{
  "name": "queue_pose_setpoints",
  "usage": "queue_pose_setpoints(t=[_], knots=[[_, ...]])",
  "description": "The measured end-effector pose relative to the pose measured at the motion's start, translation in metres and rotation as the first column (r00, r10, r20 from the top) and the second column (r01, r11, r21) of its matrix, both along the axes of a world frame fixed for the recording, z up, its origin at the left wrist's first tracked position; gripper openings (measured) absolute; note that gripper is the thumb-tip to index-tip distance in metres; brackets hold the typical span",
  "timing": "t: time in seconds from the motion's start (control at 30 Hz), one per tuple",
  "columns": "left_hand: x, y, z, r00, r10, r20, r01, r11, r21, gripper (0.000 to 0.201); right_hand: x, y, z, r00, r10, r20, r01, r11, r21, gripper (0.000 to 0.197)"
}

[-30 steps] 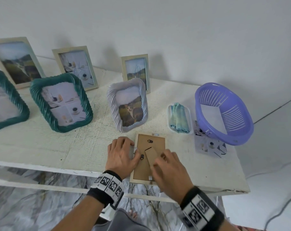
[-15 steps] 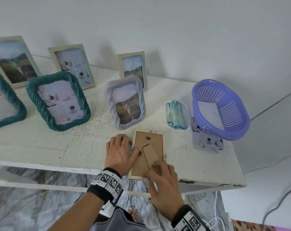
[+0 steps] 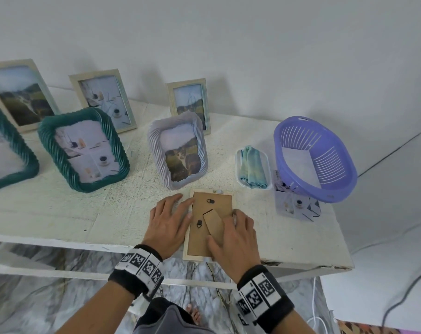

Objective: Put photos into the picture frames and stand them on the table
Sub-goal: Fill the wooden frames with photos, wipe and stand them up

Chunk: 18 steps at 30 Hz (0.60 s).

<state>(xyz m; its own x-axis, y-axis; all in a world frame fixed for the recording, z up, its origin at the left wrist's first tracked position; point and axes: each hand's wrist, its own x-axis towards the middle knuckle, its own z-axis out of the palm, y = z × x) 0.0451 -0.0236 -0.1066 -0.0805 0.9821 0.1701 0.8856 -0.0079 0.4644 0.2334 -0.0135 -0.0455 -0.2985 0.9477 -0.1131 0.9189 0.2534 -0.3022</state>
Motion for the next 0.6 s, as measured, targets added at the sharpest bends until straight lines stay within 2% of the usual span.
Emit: queue_pose_setpoints(t=[0.17, 0.27, 0.47, 0.6], knots=[[-0.007, -0.006, -0.001, 0.999, 0.001, -0.033, 0.000, 1.000, 0.020, 0.047, 0.005, 0.000, 0.014, 0.979, -0.037, -0.198, 0.037, 0.999, -0.004, 0.041], [-0.007, -0.007, -0.001, 1.000, 0.004, -0.031, -0.003, 1.000, 0.023, 0.047, 0.027, 0.004, 0.021, 0.966, -0.086, -0.242, 0.088, 0.996, -0.003, 0.037], [-0.006, -0.008, 0.000, 0.999, 0.016, -0.032, -0.015, 0.999, 0.031, 0.047, 0.078, 0.020, 0.019, 0.970, -0.224, -0.091, 0.223, 0.975, -0.018, 0.046], [-0.005, -0.008, 0.002, 1.000, 0.015, -0.027, -0.015, 1.000, 0.022, 0.047, 0.087, 0.021, 0.011, 0.977, -0.210, -0.026, 0.209, 0.977, -0.045, 0.046]])
